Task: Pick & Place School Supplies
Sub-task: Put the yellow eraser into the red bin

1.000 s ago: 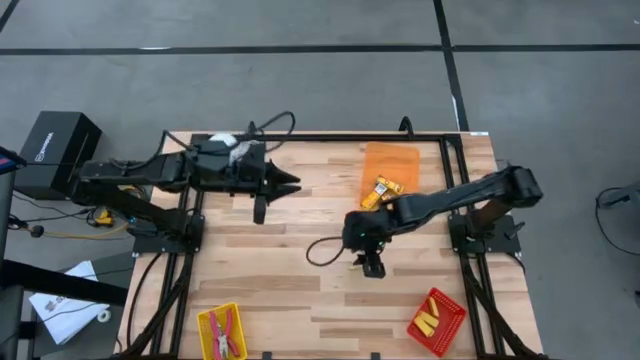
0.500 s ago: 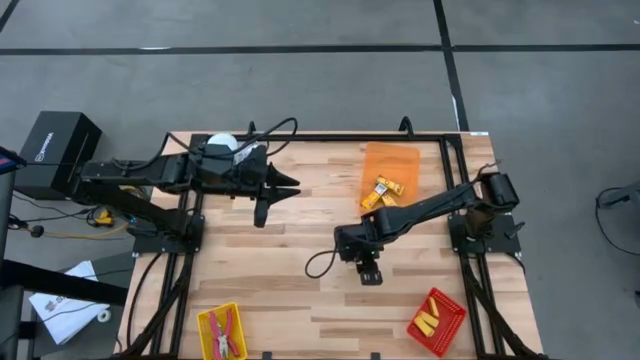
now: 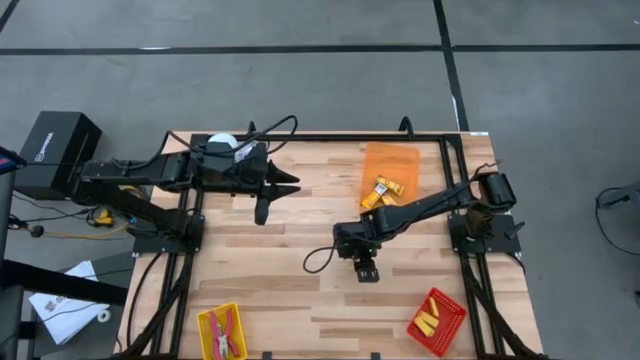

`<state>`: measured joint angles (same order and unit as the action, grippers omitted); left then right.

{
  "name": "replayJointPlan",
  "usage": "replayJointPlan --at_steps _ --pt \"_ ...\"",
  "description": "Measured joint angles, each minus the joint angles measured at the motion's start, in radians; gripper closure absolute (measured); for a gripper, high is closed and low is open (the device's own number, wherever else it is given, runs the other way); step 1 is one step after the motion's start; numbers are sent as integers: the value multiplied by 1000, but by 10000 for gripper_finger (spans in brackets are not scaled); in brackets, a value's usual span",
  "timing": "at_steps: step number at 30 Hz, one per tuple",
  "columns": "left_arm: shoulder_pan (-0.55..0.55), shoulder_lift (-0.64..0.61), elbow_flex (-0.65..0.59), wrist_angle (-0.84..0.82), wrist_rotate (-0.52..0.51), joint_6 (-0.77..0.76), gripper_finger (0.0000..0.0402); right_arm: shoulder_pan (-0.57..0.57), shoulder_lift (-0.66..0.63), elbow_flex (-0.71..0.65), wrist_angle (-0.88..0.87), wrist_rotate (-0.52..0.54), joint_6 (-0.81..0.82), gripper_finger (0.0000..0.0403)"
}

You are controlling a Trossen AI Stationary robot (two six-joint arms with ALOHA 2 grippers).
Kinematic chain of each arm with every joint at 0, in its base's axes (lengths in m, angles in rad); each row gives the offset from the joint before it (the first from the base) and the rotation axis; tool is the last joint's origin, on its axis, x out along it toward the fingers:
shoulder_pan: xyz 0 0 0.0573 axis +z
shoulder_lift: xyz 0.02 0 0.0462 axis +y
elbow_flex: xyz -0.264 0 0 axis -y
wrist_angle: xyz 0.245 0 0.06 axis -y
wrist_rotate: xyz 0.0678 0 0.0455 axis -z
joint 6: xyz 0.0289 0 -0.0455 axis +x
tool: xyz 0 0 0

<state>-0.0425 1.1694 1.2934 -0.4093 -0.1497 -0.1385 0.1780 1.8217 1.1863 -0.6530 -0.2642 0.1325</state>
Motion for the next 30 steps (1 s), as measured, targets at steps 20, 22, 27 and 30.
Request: replayJointPlan --at_steps 20,22,27,30 --pt "0 0 0 -3 0 2 311 -11 0 -65 105 0 25 233" --pt "0 0 0 -3 0 2 311 -11 0 -65 116 2 25 235" --pt "0 0 0 -3 0 2 311 -11 37 -65 120 2 28 236" --pt "0 0 0 -4 1 2 311 -12 78 -60 150 -14 31 234"
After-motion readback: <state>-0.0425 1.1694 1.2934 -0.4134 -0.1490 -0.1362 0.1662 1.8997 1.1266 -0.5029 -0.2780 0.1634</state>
